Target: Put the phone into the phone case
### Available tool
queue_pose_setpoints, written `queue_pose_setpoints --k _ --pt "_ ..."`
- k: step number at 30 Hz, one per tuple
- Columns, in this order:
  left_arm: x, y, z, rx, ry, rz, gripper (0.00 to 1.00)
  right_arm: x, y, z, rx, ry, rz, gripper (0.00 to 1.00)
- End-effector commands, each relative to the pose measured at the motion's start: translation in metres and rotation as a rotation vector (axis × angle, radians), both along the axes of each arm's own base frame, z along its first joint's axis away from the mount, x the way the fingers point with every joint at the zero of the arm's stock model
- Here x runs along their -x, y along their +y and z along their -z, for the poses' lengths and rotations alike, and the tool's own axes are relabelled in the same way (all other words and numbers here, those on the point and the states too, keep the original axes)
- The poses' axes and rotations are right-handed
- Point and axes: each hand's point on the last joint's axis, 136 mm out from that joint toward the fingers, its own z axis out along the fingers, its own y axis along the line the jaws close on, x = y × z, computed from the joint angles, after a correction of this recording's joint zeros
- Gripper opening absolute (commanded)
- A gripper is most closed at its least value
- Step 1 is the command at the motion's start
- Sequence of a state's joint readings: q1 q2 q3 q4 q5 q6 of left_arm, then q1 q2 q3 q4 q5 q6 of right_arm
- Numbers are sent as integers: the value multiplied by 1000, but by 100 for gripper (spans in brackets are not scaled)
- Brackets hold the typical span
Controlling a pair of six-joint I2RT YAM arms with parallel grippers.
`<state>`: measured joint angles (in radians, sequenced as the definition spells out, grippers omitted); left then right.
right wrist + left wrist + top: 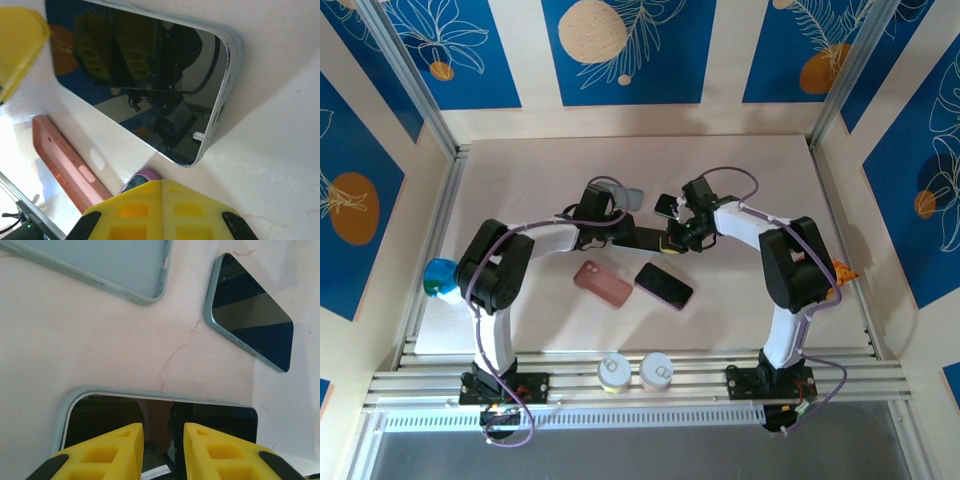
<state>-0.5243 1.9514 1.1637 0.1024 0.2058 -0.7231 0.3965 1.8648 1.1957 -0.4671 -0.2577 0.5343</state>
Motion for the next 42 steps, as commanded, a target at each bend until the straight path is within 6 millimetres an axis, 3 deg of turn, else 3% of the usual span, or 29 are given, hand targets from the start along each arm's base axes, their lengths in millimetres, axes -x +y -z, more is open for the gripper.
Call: queue_pose_setpoints --k 1,13,21,30,34,42 --pt "-9 -6 -5 -15 -24 13 27 -2 3 6 8 -2 -21 0" --pt "-15 -9 -2 -34 -21 24 27 -5 0 32 68 51 -14 0" --pt "-13 -3 22 -88 18 29 27 1 -6 43 196 51 -44 0" --pt "2 8 39 -129 51 35 27 11 3 53 286 57 -112 0" --pt "11 13 42 -132 66 32 26 16 9 47 256 73 -111 0" --pt "23 22 40 -126 85 5 26 11 16 14 199 27 -107 0"
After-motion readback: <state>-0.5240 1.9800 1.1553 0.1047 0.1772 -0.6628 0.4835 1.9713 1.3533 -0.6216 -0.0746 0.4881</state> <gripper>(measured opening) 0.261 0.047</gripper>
